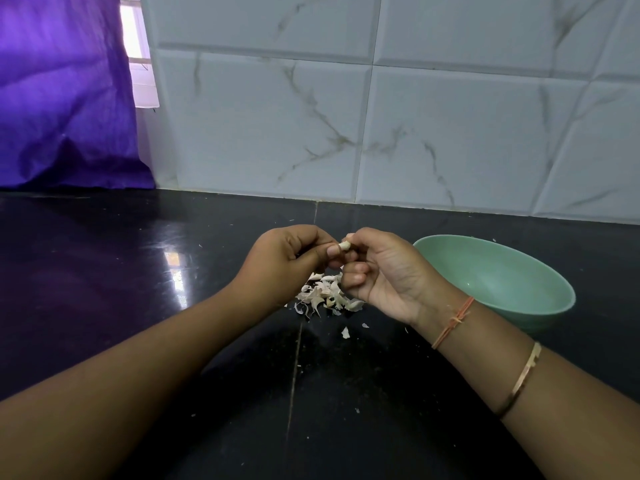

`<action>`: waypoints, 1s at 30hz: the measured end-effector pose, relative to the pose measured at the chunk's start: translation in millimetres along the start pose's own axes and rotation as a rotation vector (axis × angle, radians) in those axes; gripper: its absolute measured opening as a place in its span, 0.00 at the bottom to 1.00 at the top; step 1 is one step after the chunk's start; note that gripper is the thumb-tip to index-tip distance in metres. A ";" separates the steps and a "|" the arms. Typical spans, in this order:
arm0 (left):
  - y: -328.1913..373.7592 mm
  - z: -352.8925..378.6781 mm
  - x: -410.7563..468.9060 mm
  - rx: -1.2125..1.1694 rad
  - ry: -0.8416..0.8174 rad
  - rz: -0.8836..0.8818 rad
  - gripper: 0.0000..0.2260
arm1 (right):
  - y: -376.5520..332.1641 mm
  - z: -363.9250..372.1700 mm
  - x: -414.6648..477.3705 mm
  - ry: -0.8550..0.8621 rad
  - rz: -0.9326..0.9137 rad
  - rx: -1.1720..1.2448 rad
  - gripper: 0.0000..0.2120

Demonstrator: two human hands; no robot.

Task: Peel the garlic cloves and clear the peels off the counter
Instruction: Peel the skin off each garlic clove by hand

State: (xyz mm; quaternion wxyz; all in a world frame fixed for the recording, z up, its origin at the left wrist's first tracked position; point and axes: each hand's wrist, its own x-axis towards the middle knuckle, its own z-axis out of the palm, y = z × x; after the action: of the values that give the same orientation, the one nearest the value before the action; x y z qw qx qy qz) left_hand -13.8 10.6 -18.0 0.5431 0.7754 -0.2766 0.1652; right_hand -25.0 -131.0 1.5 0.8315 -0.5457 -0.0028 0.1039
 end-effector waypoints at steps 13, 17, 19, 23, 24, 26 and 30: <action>4.4 1.5 -0.3 -0.114 0.081 -0.205 0.09 | 11.9 4.8 -0.9 0.182 -0.533 -0.489 0.07; 3.6 1.9 0.1 -0.126 0.102 -0.241 0.10 | 13.7 4.9 -1.3 0.234 -0.685 -0.628 0.06; 3.7 2.4 0.3 -0.151 0.093 -0.265 0.11 | 14.0 4.0 -1.3 0.244 -0.750 -0.691 0.07; 6.0 5.0 0.9 -0.338 0.050 -0.369 0.12 | 14.0 3.8 -2.2 0.253 -0.882 -0.790 0.06; 6.9 5.5 0.9 -0.401 0.034 -0.403 0.12 | 13.7 3.8 -2.3 0.251 -0.888 -0.794 0.05; 9.2 6.3 1.0 -0.525 0.010 -0.466 0.12 | 12.2 4.5 -2.7 0.234 -0.836 -0.718 0.06; 11.7 4.4 3.0 -0.756 -0.005 -0.515 0.12 | 8.3 9.5 -4.4 0.110 -0.584 -0.311 0.07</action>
State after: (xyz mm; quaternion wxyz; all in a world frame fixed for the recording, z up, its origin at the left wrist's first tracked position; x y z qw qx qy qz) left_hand -18.7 2.8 -9.1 0.8107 0.5666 -0.1172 -0.0896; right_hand -31.8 -120.0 -1.7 0.7318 -0.6470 -0.1300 -0.1700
